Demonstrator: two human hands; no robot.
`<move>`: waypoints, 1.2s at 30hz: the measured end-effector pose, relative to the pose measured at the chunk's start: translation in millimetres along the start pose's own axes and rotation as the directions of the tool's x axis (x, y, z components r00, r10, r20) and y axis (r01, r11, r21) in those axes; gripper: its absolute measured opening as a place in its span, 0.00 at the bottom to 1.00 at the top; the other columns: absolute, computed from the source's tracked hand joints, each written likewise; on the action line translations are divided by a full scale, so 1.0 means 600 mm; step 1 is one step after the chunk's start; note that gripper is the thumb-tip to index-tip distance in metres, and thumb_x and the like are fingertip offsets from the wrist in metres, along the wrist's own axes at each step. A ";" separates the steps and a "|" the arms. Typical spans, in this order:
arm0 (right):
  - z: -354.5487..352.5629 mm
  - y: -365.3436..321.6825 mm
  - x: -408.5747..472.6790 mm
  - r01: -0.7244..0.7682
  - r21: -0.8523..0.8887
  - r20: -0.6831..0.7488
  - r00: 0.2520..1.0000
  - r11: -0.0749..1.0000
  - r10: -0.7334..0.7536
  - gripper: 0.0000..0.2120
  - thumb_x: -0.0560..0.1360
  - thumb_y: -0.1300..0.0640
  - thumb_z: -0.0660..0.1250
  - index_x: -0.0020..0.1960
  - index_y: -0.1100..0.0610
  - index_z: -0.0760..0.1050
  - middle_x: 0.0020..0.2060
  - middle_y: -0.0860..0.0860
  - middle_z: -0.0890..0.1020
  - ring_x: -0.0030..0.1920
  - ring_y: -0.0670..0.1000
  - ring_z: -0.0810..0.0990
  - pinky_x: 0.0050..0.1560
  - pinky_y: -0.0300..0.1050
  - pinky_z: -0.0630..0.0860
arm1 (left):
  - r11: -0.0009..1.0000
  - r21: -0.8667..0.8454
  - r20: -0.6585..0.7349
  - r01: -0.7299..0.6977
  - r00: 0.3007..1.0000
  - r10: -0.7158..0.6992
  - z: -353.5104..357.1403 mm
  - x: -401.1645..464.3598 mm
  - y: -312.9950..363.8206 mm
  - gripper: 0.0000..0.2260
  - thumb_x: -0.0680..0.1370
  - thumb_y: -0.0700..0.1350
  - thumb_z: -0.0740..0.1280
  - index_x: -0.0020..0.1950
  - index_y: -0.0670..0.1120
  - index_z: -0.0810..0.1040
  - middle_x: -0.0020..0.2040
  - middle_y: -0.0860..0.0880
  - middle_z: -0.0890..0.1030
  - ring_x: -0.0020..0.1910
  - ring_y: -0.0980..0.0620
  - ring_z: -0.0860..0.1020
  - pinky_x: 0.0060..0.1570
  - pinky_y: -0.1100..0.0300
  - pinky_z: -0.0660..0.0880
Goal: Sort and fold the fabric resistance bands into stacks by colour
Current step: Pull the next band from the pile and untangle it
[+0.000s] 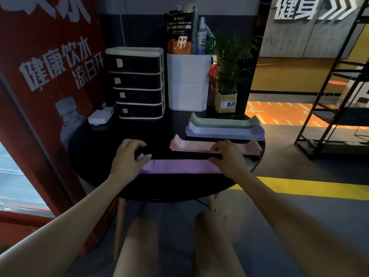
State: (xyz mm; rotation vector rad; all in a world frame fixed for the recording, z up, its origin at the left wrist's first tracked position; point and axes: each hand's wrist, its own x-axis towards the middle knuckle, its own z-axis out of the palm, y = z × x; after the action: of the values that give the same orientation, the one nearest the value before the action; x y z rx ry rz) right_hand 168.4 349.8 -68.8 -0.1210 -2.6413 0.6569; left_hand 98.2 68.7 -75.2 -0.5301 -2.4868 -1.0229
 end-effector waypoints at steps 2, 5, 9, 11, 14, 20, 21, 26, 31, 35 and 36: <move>0.018 -0.021 -0.002 0.081 0.041 0.141 0.986 0.996 -0.086 0.19 0.71 0.56 0.72 0.60 0.58 0.75 0.57 0.54 0.74 0.59 0.54 0.73 0.57 0.44 0.69 | 0.988 0.035 0.146 -0.151 0.979 0.144 0.003 -0.002 0.011 0.17 0.73 0.45 0.72 0.61 0.45 0.75 0.58 0.52 0.70 0.57 0.53 0.71 0.55 0.64 0.66; 0.038 -0.039 -0.002 0.145 -0.009 0.332 0.934 0.989 -0.134 0.28 0.71 0.51 0.72 0.68 0.55 0.69 0.65 0.53 0.69 0.65 0.54 0.68 0.64 0.45 0.66 | 0.959 0.096 0.427 -0.267 0.881 0.203 0.018 -0.003 0.028 0.25 0.74 0.50 0.70 0.69 0.49 0.69 0.67 0.54 0.68 0.65 0.55 0.68 0.63 0.61 0.66; 0.037 -0.039 0.008 0.158 -0.073 0.469 0.877 0.985 -0.106 0.33 0.71 0.47 0.70 0.72 0.53 0.63 0.69 0.52 0.66 0.69 0.54 0.64 0.68 0.47 0.62 | 0.921 0.250 0.630 -0.298 0.773 0.079 0.033 0.014 0.033 0.31 0.76 0.53 0.66 0.76 0.49 0.58 0.74 0.52 0.60 0.70 0.52 0.64 0.67 0.56 0.60; 0.034 -0.033 0.011 0.168 -0.090 0.492 0.865 0.982 -0.103 0.31 0.73 0.47 0.69 0.72 0.54 0.63 0.69 0.52 0.67 0.68 0.54 0.65 0.67 0.47 0.62 | 0.903 0.300 0.676 -0.309 0.736 0.027 0.037 0.021 0.031 0.30 0.78 0.54 0.63 0.76 0.49 0.56 0.75 0.51 0.60 0.71 0.50 0.64 0.67 0.54 0.59; 0.036 -0.024 0.012 0.182 -0.095 0.464 0.878 0.979 -0.118 0.28 0.73 0.47 0.68 0.70 0.54 0.66 0.66 0.53 0.69 0.66 0.54 0.68 0.65 0.46 0.65 | 0.889 0.319 0.691 -0.329 0.722 0.019 0.040 0.025 0.029 0.28 0.79 0.53 0.62 0.76 0.48 0.58 0.72 0.49 0.63 0.68 0.49 0.67 0.66 0.55 0.63; 0.040 -0.019 0.010 0.199 -0.083 0.457 0.878 0.977 -0.140 0.25 0.74 0.47 0.66 0.69 0.53 0.67 0.65 0.53 0.68 0.65 0.54 0.67 0.65 0.49 0.66 | 0.868 0.325 0.706 -0.375 0.707 0.042 0.043 0.029 0.031 0.26 0.80 0.53 0.60 0.76 0.47 0.57 0.70 0.49 0.63 0.67 0.49 0.66 0.64 0.58 0.63; 0.039 -0.019 0.010 0.200 -0.083 0.458 0.878 0.976 -0.141 0.25 0.75 0.47 0.66 0.69 0.53 0.66 0.65 0.53 0.68 0.65 0.54 0.67 0.65 0.49 0.66 | 0.869 0.324 0.709 -0.373 0.704 0.038 0.043 0.028 0.030 0.26 0.80 0.53 0.60 0.76 0.47 0.57 0.71 0.49 0.63 0.67 0.49 0.66 0.65 0.58 0.63; 0.037 -0.019 0.007 0.195 -0.074 0.470 0.872 0.978 -0.138 0.26 0.75 0.47 0.66 0.70 0.53 0.66 0.65 0.53 0.68 0.66 0.54 0.66 0.66 0.49 0.65 | 0.890 0.311 0.745 -0.333 0.666 -0.012 0.043 0.030 0.026 0.29 0.80 0.53 0.59 0.77 0.48 0.51 0.75 0.49 0.56 0.71 0.48 0.61 0.71 0.55 0.58; 0.037 -0.019 0.011 0.207 -0.075 0.475 0.868 0.975 -0.148 0.27 0.75 0.47 0.66 0.70 0.53 0.65 0.64 0.52 0.68 0.66 0.54 0.66 0.66 0.50 0.65 | 0.869 0.342 0.779 -0.357 0.626 -0.049 0.044 0.042 0.035 0.29 0.80 0.53 0.60 0.77 0.50 0.52 0.74 0.51 0.57 0.70 0.47 0.62 0.69 0.53 0.60; 0.039 -0.019 0.009 0.199 -0.079 0.471 0.871 0.977 -0.139 0.26 0.75 0.47 0.66 0.70 0.52 0.65 0.64 0.52 0.68 0.66 0.54 0.66 0.65 0.51 0.66 | 0.860 0.353 0.779 -0.368 0.624 -0.053 0.044 0.046 0.039 0.27 0.79 0.52 0.61 0.76 0.51 0.55 0.70 0.52 0.59 0.68 0.48 0.63 0.66 0.53 0.62; 0.039 -0.019 0.008 0.192 -0.074 0.471 0.872 0.979 -0.136 0.26 0.75 0.48 0.66 0.70 0.53 0.65 0.64 0.53 0.68 0.66 0.55 0.66 0.65 0.52 0.66 | 0.864 0.351 0.781 -0.362 0.623 -0.056 0.045 0.046 0.038 0.27 0.79 0.52 0.61 0.76 0.51 0.55 0.70 0.52 0.59 0.68 0.48 0.63 0.67 0.51 0.62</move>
State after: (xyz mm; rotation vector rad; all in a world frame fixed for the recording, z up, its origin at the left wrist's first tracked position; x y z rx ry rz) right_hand 154.4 330.4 -80.7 0.2612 -3.1055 0.5192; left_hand 80.0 108.6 -65.7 -1.1957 -3.1786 -0.0008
